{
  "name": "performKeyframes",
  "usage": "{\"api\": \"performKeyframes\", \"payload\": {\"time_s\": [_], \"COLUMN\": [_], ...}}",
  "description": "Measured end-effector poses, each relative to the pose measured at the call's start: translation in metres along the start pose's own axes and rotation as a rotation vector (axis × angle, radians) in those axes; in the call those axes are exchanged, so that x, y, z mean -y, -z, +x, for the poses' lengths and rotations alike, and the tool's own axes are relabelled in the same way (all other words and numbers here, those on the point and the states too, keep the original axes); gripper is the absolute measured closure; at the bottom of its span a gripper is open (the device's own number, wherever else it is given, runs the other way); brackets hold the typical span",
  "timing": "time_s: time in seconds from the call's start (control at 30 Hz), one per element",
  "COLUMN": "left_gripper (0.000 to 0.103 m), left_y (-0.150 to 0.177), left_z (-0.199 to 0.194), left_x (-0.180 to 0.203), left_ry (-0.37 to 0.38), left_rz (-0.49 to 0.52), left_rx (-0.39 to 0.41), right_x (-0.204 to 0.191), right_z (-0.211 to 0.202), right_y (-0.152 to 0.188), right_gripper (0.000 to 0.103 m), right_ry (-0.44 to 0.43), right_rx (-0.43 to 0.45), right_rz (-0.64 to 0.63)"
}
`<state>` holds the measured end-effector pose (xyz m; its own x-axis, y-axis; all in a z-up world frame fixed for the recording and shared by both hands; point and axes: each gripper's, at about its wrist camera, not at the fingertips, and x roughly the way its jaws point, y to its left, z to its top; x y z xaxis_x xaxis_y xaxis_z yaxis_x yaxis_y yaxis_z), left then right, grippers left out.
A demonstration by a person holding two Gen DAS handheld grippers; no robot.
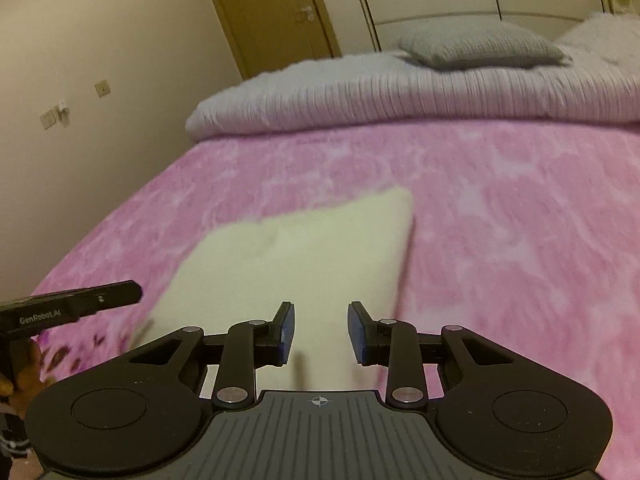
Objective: Fold clothes
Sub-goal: 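Move both grippers down to the folded sweater's side edges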
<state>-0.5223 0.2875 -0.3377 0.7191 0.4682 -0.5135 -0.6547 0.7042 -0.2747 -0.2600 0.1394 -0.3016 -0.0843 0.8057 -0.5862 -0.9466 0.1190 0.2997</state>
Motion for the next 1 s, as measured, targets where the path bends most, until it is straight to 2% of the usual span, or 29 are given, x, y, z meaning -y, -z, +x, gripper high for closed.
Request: {"api": "performKeyframes", "payload": {"time_s": [0.07,0.13,0.23,0.3,0.37,0.5,0.63,0.7,0.77,0.87,0.93,1.0], "left_gripper": [0.094,0.090,0.090,0.090,0.090,0.090,0.089,0.090,0.090,0.090,0.090,0.091], "left_y": [0.008,0.021,0.019,0.009,-0.001,-0.014,-0.013,-0.011,-0.013,-0.015,-0.010,-0.004], "left_z": [0.019,0.037,0.037,0.035,0.035,0.055,0.079,0.080,0.076,0.070,0.073,0.072], "left_x": [-0.001,-0.002,0.004,0.009,0.010,0.000,-0.016,-0.021,-0.023,-0.027,-0.027,-0.024], "left_ry": [-0.034,-0.089,-0.124,-0.125,-0.114,-0.122,-0.129,-0.112,-0.100,-0.096,-0.105,-0.117], "left_rz": [0.018,0.039,0.034,0.042,0.056,0.056,0.049,0.030,0.018,-0.010,0.001,0.017], "left_rx": [-0.035,-0.058,-0.039,-0.023,-0.013,-0.042,-0.107,-0.099,-0.083,-0.050,-0.069,-0.082], "right_x": [-0.001,0.000,0.001,0.002,0.005,0.017,0.034,0.043,0.047,0.053,0.057,0.054], "right_z": [0.017,0.038,0.042,0.036,0.027,0.037,0.071,0.089,0.085,0.069,0.065,0.075], "right_y": [0.001,0.015,0.022,0.014,0.002,-0.025,-0.029,-0.023,-0.027,-0.031,-0.028,-0.018], "right_gripper": [0.072,0.072,0.072,0.071,0.071,0.071,0.071,0.071,0.071,0.071,0.071,0.071], "right_ry": [0.004,0.033,0.047,0.041,0.035,0.061,0.049,0.041,0.022,0.004,-0.018,-0.001], "right_rx": [-0.026,-0.095,-0.073,-0.079,-0.034,0.008,-0.069,-0.119,-0.118,-0.044,-0.048,-0.104], "right_rz": [-0.006,-0.030,-0.046,-0.026,-0.010,-0.010,-0.019,-0.006,0.008,0.052,0.080,0.060]}}
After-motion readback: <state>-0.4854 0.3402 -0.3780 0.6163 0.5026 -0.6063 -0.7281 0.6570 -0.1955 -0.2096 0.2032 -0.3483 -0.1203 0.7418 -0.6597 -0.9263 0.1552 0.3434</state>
